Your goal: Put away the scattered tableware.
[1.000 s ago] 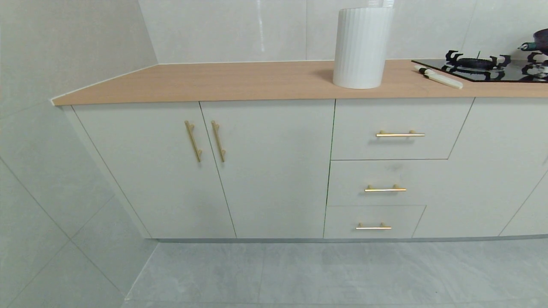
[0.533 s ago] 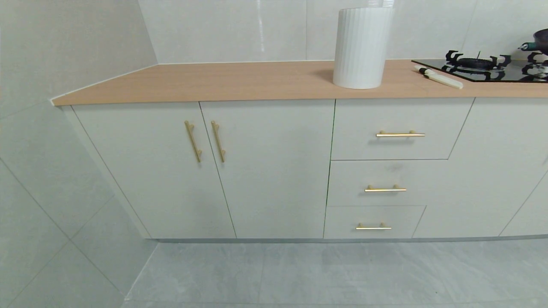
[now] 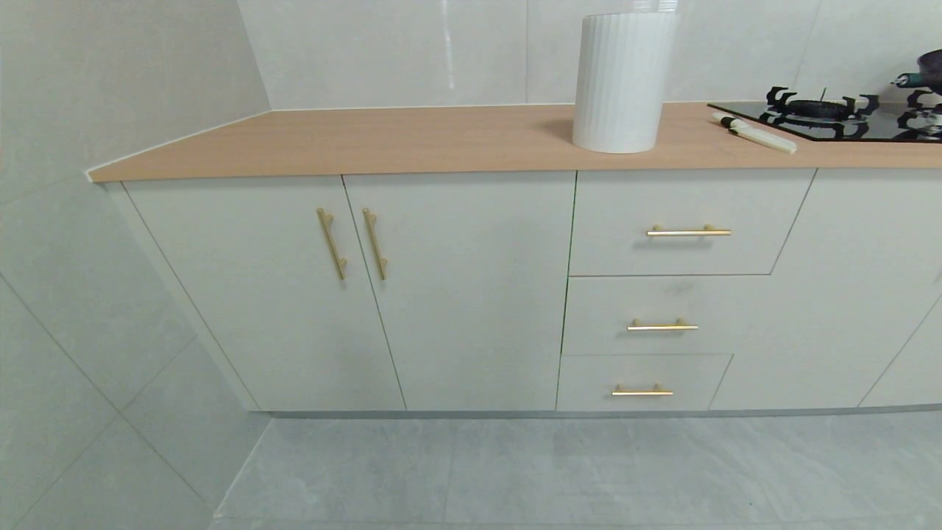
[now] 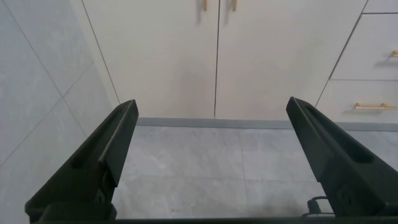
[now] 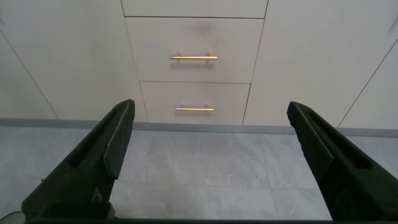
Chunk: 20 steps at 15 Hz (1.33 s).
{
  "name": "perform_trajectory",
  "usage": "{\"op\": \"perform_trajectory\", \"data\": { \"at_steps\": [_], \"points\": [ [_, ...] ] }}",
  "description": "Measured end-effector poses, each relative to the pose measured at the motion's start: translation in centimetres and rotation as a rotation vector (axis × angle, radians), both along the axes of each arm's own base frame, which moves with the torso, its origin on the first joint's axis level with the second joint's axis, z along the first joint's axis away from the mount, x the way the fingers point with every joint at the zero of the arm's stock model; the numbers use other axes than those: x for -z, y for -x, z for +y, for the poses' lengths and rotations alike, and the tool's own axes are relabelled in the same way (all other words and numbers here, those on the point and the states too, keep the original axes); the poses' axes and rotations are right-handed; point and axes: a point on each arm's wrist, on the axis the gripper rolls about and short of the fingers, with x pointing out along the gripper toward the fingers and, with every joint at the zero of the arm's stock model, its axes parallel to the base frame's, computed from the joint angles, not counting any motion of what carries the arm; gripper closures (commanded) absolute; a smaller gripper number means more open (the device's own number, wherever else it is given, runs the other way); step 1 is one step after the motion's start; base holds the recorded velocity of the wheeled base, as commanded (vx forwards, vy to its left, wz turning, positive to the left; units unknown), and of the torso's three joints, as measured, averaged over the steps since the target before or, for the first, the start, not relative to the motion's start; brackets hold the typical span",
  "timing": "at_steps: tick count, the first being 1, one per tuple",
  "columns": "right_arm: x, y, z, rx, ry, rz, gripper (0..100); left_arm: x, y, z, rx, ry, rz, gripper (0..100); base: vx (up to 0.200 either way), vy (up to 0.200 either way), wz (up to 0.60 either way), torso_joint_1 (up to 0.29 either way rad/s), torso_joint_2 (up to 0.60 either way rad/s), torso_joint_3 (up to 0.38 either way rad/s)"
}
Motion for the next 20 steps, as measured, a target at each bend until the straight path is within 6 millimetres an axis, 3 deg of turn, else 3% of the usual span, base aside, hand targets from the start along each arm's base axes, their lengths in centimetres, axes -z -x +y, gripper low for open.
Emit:
{"op": "perform_trajectory", "data": {
  "at_steps": [16,20],
  "points": [
    [0.01,-0.01,0.0,-0.002,-0.01,0.002,0,0.0,0.0,0.0,0.0,-0.004,0.0,0,0.2,0.0,0.0,0.002,0.0,0.002],
    [0.01,-0.01,0.01,-0.004,-0.009,0.002,0,0.0,0.0,0.0,0.001,-0.004,0.0,0,0.0,0.0,-0.3,0.004,0.0,0.001]
  ]
}}
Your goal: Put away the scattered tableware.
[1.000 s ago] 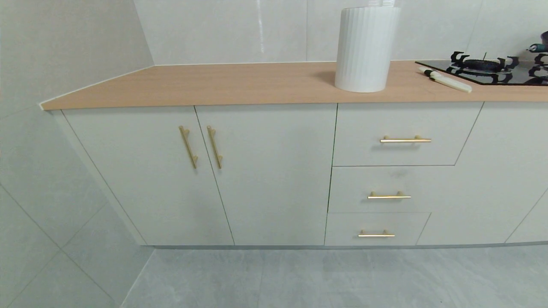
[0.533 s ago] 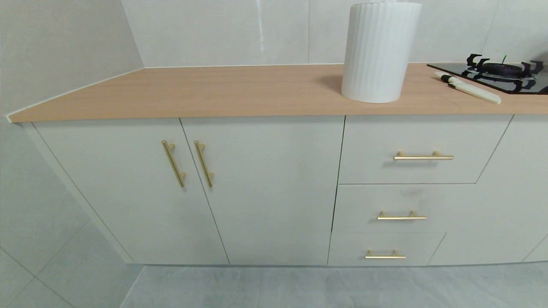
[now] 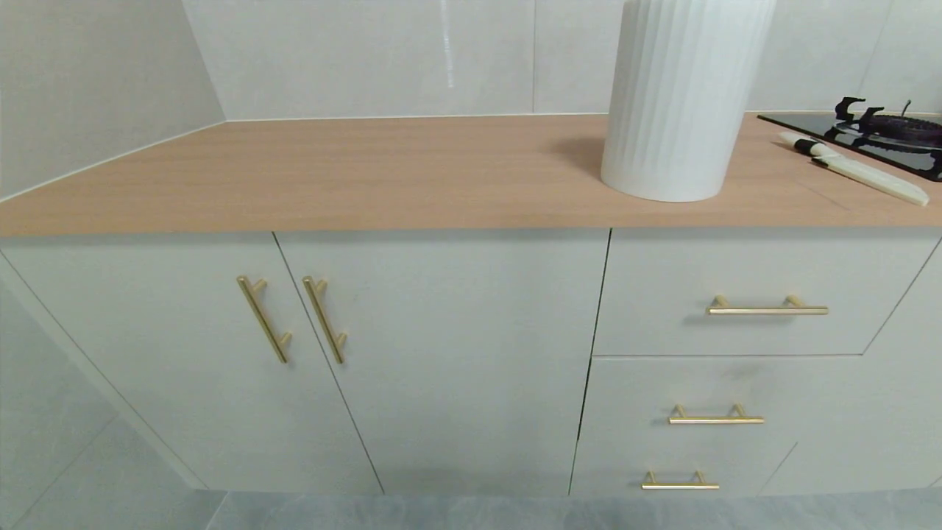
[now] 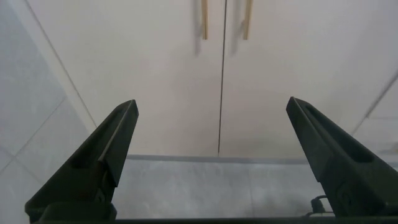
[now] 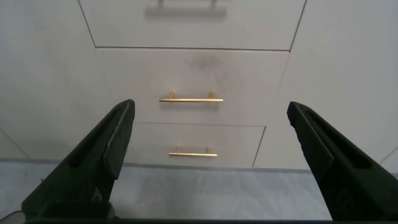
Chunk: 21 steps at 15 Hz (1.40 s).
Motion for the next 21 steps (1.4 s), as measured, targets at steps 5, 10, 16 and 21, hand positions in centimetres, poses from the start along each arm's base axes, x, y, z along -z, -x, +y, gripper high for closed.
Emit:
{"op": "perform_trajectory", "data": {
  "at_steps": [5,10,16,21],
  "points": [
    [0.0,0.0,0.0,0.0,0.0,0.0,0,0.0,0.0,0.0,0.0,0.002,0.0,0,0.0,0.0,0.0,0.0,0.0,0.0],
    [0.0,0.0,0.0,0.0,-0.001,0.0,0,0.0,0.0,0.0,0.0,0.001,0.0,0,0.0,0.0,0.0,0.0,0.0,0.0],
    [0.0,0.0,0.0,0.0,-0.001,0.0,0,0.01,0.0,0.0,0.0,-0.001,0.001,0,0.0,-0.167,0.0,0.001,0.0,0.004],
    [0.0,0.0,0.0,0.0,-0.001,0.0,0,0.0,0.0,0.0,0.0,-0.001,0.0,0,0.0,-0.2,0.0,0.0,0.0,0.001]
  ]
}}
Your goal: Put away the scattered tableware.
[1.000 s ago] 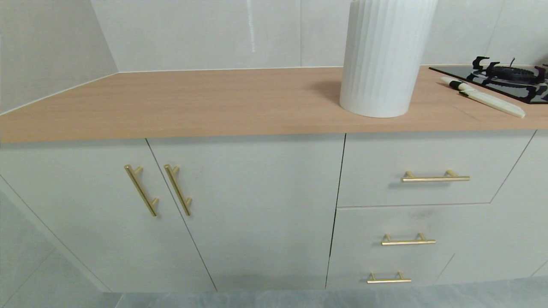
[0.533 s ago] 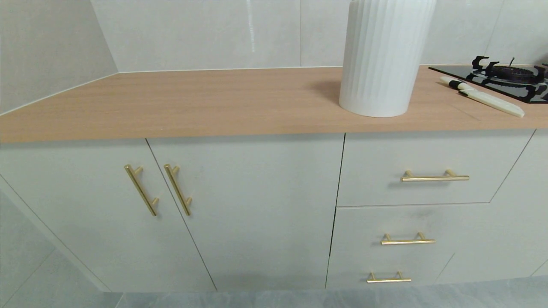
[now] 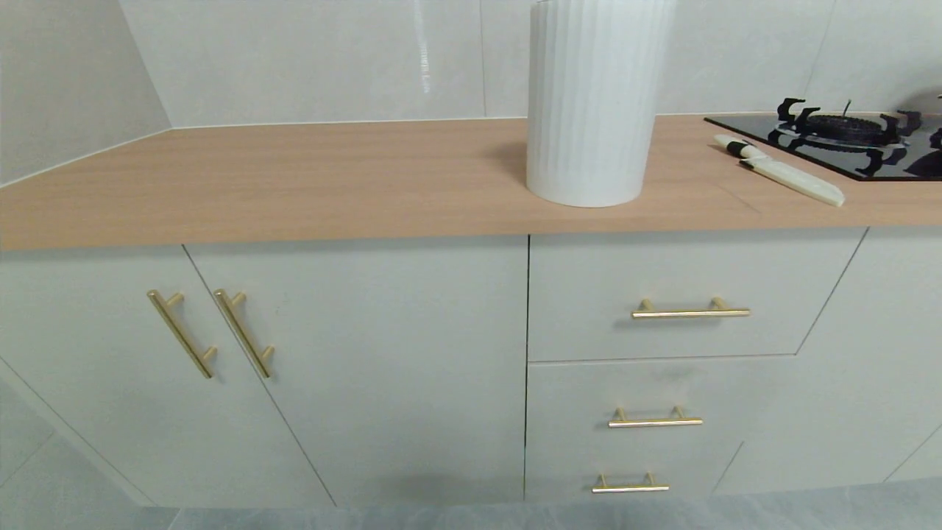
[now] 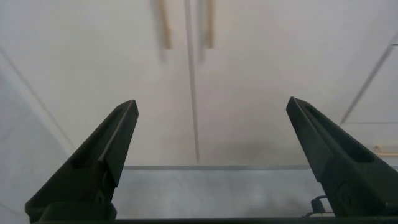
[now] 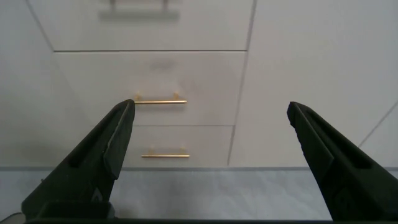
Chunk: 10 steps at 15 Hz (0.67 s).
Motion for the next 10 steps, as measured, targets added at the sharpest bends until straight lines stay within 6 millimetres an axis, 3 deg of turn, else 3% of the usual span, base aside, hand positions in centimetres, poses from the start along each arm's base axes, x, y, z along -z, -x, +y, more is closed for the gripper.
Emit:
{"op": "perform_trajectory", "data": {
  "at_steps": [8,10],
  "points": [
    [0.0,0.0,0.0,-0.002,0.0,0.0,0,0.0,0.0,0.0,0.0,0.001,0.0,0,0.0,0.0,0.0,0.0,0.0,0.0],
    [0.0,0.0,0.0,0.0,0.0,0.0,0,0.0,0.0,0.0,0.0,0.004,0.0,0,0.2,0.0,0.0,0.002,0.0,0.002]
  ]
}}
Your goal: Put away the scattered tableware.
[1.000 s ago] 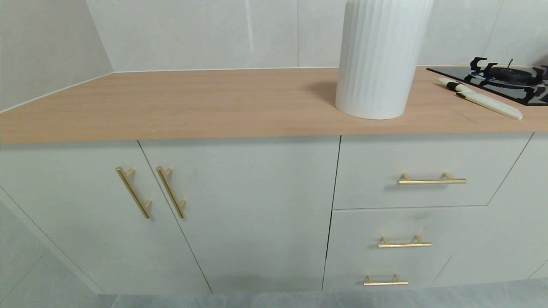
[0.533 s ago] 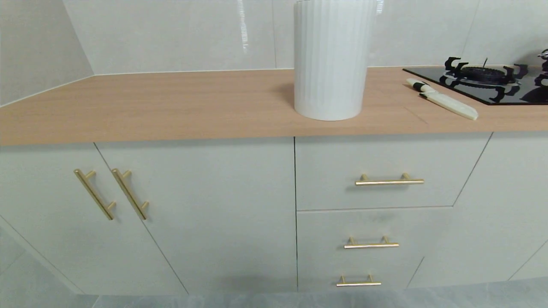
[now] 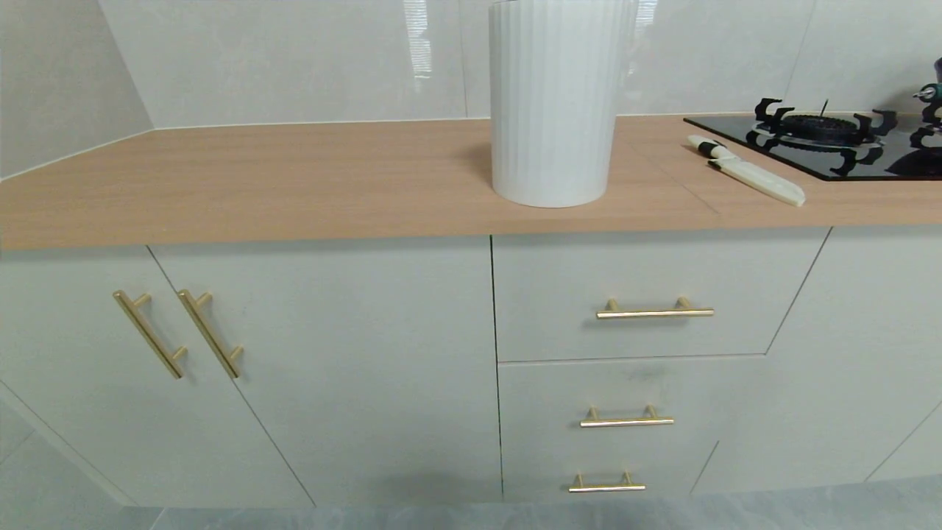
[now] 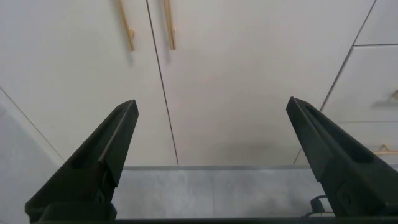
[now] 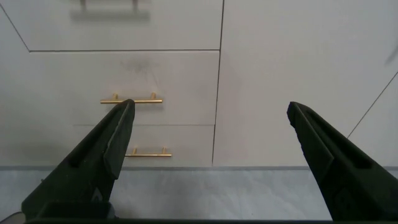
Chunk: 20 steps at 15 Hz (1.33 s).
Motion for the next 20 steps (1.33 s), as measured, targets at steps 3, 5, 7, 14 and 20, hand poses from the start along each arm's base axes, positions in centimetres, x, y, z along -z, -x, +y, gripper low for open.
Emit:
{"op": "perform_trajectory", "data": {
  "at_steps": [3,5,7,14,20],
  "points": [
    [0.0,0.0,0.0,-0.001,0.0,0.0,0,-0.01,0.0,0.0,0.0,0.0,-0.001,0,0.133,0.0,0.0,-0.002,0.0,0.005],
    [0.0,0.0,0.0,0.0,0.0,0.0,0,0.0,0.0,0.0,0.0,0.0,0.0,0,0.0,0.0,0.0,0.0,0.0,0.0],
    [0.0,0.0,0.0,0.0,0.0,0.0,0,-0.01,0.0,0.0,0.0,0.0,-0.001,0,0.0,0.0,0.0,0.0,0.0,0.0],
    [0.0,0.0,0.0,0.0,0.0,0.0,0,0.0,0.0,0.0,0.0,0.0,0.0,0,0.0,0.0,0.0,0.0,0.0,0.0],
    [0.0,0.0,0.0,0.0,0.0,0.0,0,-0.06,0.01,0.0,0.0,0.0,-0.003,0,0.0,0.0,0.0,0.055,-0.14,-0.118]
  ]
}}
